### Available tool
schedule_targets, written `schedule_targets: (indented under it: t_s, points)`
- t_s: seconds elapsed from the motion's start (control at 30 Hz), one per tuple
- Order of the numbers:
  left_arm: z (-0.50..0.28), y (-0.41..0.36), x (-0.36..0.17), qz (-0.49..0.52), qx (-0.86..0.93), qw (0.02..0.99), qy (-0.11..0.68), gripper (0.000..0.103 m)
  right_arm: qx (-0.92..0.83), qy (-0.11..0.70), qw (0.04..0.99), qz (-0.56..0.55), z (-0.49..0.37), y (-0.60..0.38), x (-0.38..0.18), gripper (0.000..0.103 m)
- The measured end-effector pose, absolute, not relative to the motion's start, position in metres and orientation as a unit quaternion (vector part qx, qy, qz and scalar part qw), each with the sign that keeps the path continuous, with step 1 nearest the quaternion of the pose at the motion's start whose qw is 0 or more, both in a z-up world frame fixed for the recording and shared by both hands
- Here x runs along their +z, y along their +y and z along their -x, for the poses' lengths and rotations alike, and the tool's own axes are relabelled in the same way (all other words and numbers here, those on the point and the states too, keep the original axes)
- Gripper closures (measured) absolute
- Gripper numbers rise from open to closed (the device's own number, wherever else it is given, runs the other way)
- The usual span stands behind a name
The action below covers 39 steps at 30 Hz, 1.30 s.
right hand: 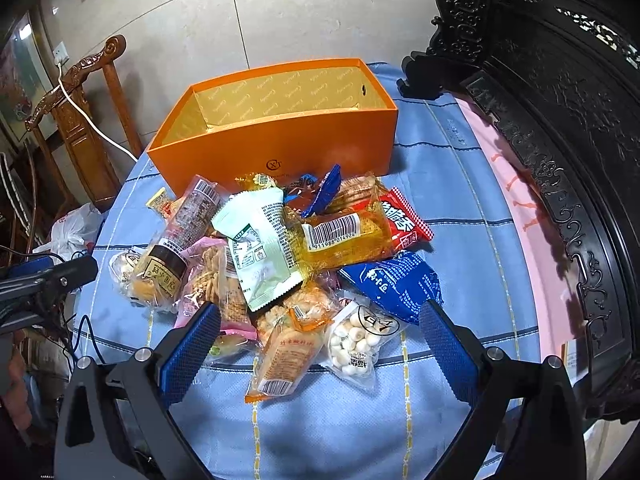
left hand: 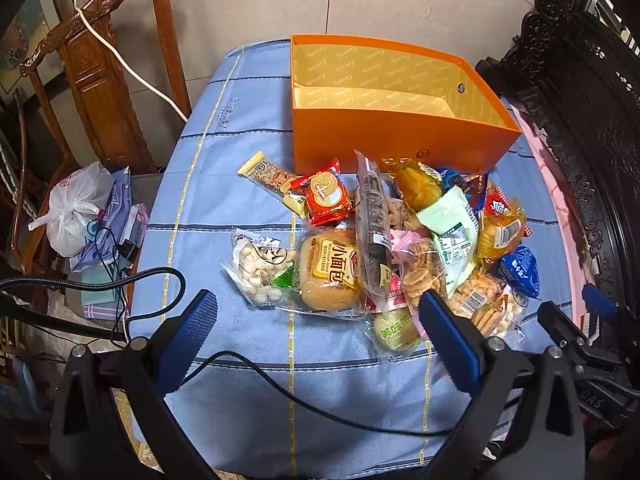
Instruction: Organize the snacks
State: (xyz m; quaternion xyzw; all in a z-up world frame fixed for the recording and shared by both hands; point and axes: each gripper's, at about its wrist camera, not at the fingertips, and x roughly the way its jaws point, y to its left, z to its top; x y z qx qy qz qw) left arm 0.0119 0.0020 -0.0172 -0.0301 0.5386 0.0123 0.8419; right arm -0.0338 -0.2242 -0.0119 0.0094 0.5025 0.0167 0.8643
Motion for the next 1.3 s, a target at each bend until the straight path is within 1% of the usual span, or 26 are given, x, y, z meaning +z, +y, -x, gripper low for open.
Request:
schedule_targets:
  t_s: [1.3]
  points:
    - [-0.0144, 0.0026, -0.0186, 0.03, 0.011, 0.837, 0.546, 0.004, 0.021, 0.51, 0.86, -0.012, 0.0318, -0.2234, -0.0192, 0.004]
